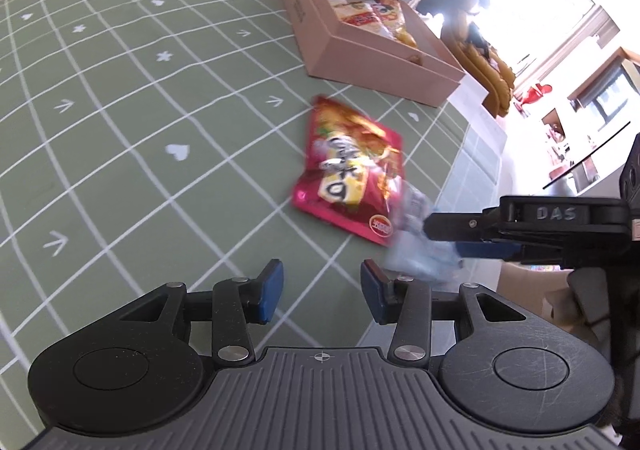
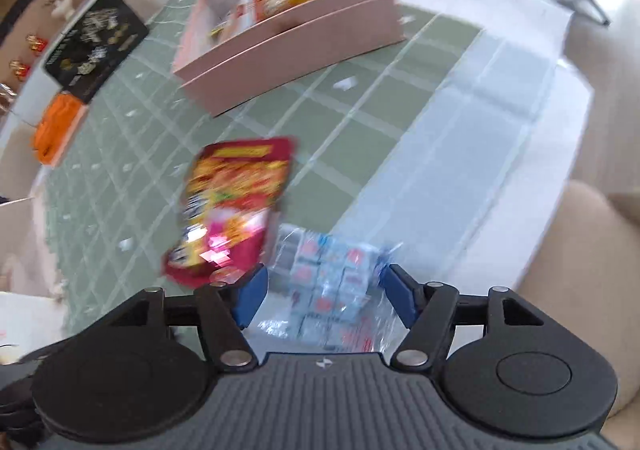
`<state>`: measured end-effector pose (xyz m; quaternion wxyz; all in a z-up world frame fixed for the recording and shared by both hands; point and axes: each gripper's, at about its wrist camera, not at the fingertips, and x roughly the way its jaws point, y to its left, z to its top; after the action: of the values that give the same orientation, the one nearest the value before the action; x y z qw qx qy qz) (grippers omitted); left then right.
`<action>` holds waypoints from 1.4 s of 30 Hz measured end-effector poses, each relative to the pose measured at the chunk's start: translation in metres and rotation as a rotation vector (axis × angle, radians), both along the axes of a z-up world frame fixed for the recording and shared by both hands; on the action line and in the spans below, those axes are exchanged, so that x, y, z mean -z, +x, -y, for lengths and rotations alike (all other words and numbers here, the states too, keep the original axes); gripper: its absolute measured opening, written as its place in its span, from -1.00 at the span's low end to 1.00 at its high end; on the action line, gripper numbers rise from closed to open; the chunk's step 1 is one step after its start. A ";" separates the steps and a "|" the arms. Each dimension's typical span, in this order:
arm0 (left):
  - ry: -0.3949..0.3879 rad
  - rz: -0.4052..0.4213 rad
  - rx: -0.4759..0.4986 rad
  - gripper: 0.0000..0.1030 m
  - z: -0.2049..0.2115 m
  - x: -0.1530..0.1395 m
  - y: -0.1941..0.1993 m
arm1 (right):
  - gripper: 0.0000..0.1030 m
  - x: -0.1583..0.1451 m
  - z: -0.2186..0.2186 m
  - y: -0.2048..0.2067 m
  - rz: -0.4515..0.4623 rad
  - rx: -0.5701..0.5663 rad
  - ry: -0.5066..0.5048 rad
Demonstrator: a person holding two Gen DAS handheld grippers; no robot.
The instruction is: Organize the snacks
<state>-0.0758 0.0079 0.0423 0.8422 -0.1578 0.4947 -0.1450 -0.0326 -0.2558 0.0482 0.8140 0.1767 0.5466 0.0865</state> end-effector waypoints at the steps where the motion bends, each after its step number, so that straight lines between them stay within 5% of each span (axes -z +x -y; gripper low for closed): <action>1: 0.002 0.000 -0.007 -0.07 -0.003 0.000 -0.002 | 0.29 0.000 -0.007 -0.002 -0.008 -0.013 0.037; 4: 0.008 -0.003 -0.037 -0.07 -0.012 0.000 -0.010 | 0.29 0.002 -0.026 0.003 -0.040 -0.045 0.178; 6: 0.005 -0.007 -0.052 -0.07 -0.016 0.000 -0.013 | 0.29 -0.001 -0.037 0.009 -0.020 -0.055 0.181; 15: 0.018 0.018 -0.011 -0.07 -0.008 -0.008 -0.023 | 0.58 0.001 -0.081 0.068 -0.057 0.020 0.009; 21: 0.005 -0.010 0.065 -0.07 0.011 -0.007 -0.021 | 0.76 0.006 -0.108 0.101 -0.028 -0.026 -0.225; 24: -0.047 -0.042 0.103 -0.07 0.020 -0.002 -0.015 | 0.79 0.009 -0.110 0.111 -0.013 -0.091 -0.285; 28: -0.013 -0.028 0.100 -0.14 0.026 0.005 -0.002 | 0.78 0.010 -0.098 0.113 0.022 -0.181 -0.312; 42: 0.087 0.056 -0.008 -0.32 0.019 0.008 0.042 | 0.85 0.013 -0.046 0.068 0.107 -0.171 -0.319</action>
<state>-0.0340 -0.0107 0.0340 0.8623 -0.1190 0.4762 -0.1242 0.0351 -0.2101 0.0351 0.8492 -0.0064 0.5224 0.0770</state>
